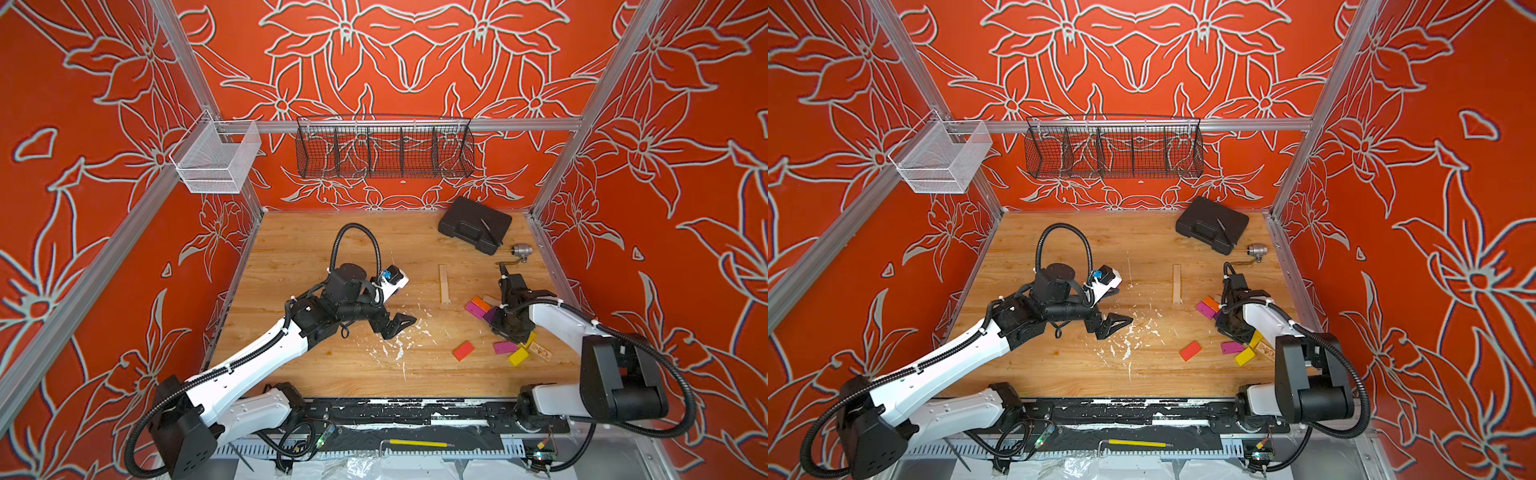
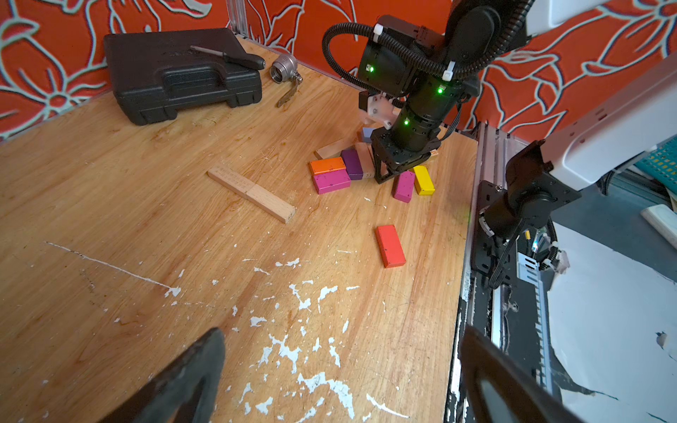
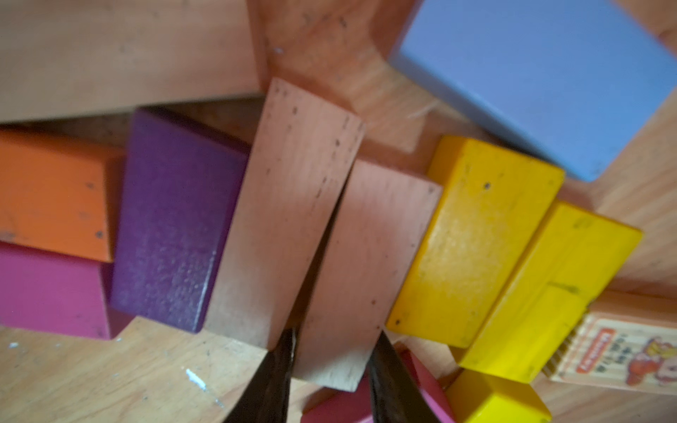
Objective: Assemble the letter k with building blocks
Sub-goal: Pick up the building block from the center of the board.
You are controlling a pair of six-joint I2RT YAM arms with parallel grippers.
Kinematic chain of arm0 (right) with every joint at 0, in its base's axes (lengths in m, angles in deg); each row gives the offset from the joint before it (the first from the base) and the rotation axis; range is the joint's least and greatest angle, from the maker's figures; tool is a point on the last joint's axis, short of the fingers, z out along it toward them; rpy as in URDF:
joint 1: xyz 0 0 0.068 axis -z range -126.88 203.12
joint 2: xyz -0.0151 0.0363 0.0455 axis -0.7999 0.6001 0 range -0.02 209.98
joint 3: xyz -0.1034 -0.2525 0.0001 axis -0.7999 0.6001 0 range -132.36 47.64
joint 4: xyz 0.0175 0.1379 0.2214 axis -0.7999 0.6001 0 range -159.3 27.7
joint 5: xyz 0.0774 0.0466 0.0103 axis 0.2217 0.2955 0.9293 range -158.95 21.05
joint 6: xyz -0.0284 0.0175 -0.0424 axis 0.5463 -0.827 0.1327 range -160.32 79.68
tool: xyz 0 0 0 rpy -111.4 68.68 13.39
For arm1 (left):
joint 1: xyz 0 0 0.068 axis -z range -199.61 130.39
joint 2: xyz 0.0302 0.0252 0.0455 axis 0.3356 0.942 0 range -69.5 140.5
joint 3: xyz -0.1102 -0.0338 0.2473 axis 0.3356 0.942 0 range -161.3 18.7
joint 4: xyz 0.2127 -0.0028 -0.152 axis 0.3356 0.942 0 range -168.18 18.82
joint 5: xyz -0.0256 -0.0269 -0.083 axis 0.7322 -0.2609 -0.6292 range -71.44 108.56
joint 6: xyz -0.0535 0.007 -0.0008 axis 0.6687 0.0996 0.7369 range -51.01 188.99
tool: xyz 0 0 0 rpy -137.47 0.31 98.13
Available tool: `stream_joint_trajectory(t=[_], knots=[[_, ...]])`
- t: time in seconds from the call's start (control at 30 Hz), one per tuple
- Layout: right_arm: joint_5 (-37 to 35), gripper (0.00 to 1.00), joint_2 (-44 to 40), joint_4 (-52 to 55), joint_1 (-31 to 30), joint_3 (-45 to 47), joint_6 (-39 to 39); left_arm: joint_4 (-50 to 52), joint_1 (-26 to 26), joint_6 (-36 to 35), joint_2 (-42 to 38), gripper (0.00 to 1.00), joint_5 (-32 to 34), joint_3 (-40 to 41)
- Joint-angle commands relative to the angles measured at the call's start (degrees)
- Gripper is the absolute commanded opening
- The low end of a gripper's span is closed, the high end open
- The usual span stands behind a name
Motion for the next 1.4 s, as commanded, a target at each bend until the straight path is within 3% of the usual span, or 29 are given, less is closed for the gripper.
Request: stream_joint_trajectory(t=[0.0, 0.5, 0.73, 0.93, 1.13, 1.37], knots=[[-2.85, 0.37, 2.26, -1.29, 0.56, -0.41, 1.34, 0.27, 0.21, -0.51, 0.43, 0.97, -0.6, -1.01], [-2.67, 0.23, 0.63, -0.09, 0.9, -1.2, 1.41, 0.46, 0.24, -1.04, -0.17, 0.97, -0.55, -0.93], [-2.52, 0.21, -5.78, 3.68, 0.89, -3.67, 2.07, 0.45, 0.2, -0.86, 0.02, 0.97, -1.07, -1.0], [1.83, 0.2, -11.97, 5.2, 0.49, -6.66, 4.45, 0.63, 0.21, -1.64, 0.01, 0.97, -0.3, -0.84], [6.6, 0.2, -14.42, 6.07, -1.8, -9.07, 5.73, 1.48, 0.21, -2.69, -0.05, 0.97, 0.36, -1.02], [7.95, 0.2, -13.75, 6.54, -9.23, -11.22, 3.99, 1.51, 0.21, -3.13, 0.17, 0.97, 0.88, -0.84]])
